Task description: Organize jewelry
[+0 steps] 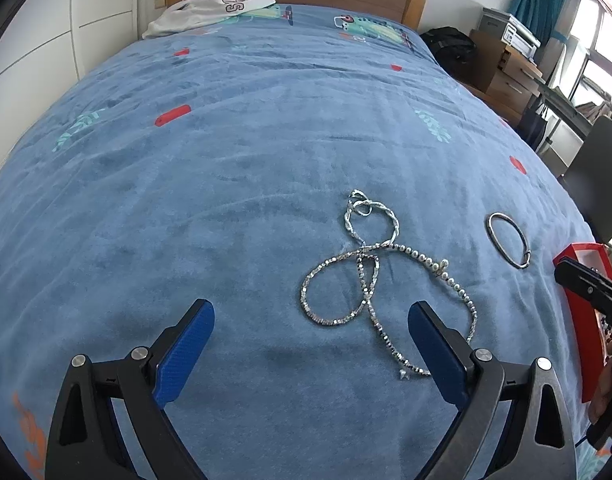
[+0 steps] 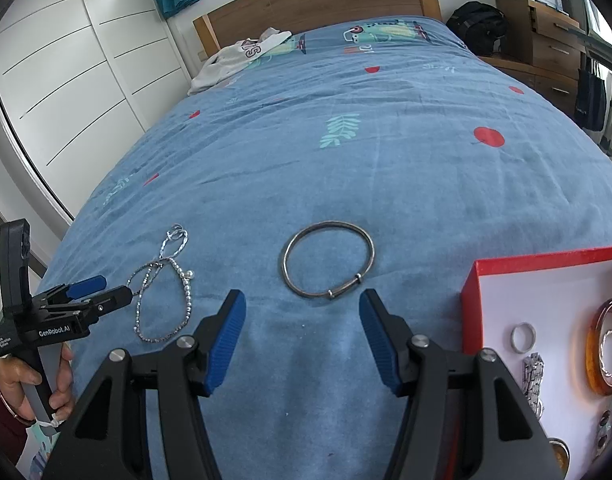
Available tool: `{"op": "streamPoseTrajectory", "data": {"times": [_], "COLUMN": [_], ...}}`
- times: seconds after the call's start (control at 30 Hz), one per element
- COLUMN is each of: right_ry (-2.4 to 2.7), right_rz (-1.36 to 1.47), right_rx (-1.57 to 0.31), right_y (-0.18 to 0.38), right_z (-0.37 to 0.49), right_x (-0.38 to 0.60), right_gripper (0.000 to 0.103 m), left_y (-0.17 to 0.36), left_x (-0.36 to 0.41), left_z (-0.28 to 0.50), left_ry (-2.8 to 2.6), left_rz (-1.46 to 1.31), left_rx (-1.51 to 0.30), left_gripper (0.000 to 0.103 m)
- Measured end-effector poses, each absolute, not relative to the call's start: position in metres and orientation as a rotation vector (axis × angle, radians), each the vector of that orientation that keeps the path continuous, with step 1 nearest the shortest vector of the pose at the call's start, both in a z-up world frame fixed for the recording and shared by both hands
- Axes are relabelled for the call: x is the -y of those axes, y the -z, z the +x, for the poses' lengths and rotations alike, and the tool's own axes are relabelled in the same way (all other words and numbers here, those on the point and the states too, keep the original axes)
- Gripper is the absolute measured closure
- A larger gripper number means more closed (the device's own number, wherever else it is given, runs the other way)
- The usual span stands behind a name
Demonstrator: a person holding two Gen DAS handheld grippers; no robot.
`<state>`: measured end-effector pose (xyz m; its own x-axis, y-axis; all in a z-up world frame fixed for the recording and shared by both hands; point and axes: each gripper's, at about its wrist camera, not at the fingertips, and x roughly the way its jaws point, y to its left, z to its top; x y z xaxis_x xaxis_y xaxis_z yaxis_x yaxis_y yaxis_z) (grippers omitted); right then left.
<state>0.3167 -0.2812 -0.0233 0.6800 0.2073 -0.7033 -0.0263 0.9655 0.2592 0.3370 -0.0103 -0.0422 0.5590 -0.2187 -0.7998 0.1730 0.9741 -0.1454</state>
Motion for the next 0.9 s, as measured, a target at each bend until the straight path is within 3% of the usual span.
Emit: {"op": "streamPoseTrajectory", "data": {"times": [0.8,0.9], "right_ry": [-0.1,-0.094], "right_rz": [0.248,0.255], "right_rx": [-0.86,-0.877], "right_y": [0.028,0.033], "right_z": [0.341,0.348], "right_x": [0.288,0.286], "right_gripper": [0.045,0.039], "left_y": [0.041,0.045], "left_x": [0.032,0.035], "left_z": [0.372,0.378], "left_ry": [0.25,0.254], "left_rz": [-0.109,-0.118], "left_rx": [-0.974,-0.984], "left_gripper": [0.01,0.01]}}
